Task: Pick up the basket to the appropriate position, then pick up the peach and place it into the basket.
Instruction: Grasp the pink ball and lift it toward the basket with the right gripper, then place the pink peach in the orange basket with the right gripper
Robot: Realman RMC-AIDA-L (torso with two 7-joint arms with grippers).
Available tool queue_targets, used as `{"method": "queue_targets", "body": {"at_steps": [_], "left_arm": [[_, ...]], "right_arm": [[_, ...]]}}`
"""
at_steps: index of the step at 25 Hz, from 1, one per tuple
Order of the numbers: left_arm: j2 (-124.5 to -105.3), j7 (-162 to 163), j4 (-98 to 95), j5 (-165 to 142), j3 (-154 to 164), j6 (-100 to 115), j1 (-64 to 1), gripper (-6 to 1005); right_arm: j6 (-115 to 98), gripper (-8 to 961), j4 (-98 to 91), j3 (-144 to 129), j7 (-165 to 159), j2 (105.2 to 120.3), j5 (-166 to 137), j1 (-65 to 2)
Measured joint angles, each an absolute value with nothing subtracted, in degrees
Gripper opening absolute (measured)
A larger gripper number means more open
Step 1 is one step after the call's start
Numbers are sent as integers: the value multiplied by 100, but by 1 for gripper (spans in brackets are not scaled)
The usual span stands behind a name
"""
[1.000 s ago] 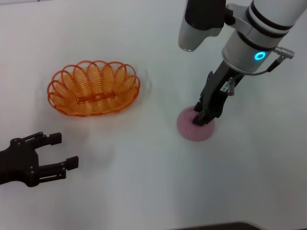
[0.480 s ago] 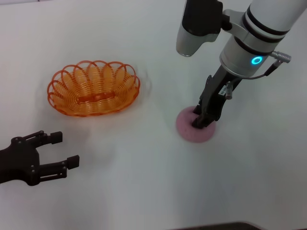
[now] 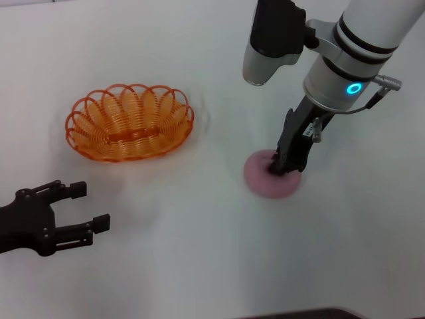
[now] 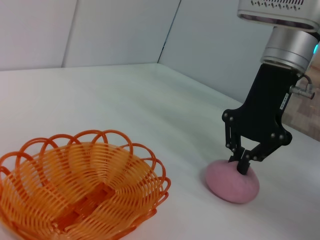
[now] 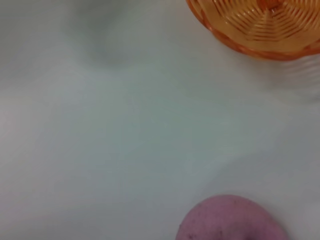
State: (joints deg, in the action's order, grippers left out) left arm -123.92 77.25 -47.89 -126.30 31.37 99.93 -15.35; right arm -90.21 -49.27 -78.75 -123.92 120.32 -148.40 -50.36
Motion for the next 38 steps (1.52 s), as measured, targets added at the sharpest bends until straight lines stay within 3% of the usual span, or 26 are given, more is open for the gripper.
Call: {"method": "queue_targets", "body": {"at_steps": [7, 27, 38], "left_arm": [[-12392, 7725, -4780, -12630, 3137, 9993, -1534, 867], [-12381, 7758, -4780, -12630, 3120, 10057, -1549, 867], [-12366, 7778, -4850, -12630, 3094, 10126, -1579, 867]], "right_arm": [[-9016, 54, -4940, -7880, -12393, 12032, -14841, -5040], [-9612, 36, -5975, -7835, -12532, 12020, -14829, -5025], [-10270, 35, -6716, -7737, -12667, 12044, -15045, -5345]]}}
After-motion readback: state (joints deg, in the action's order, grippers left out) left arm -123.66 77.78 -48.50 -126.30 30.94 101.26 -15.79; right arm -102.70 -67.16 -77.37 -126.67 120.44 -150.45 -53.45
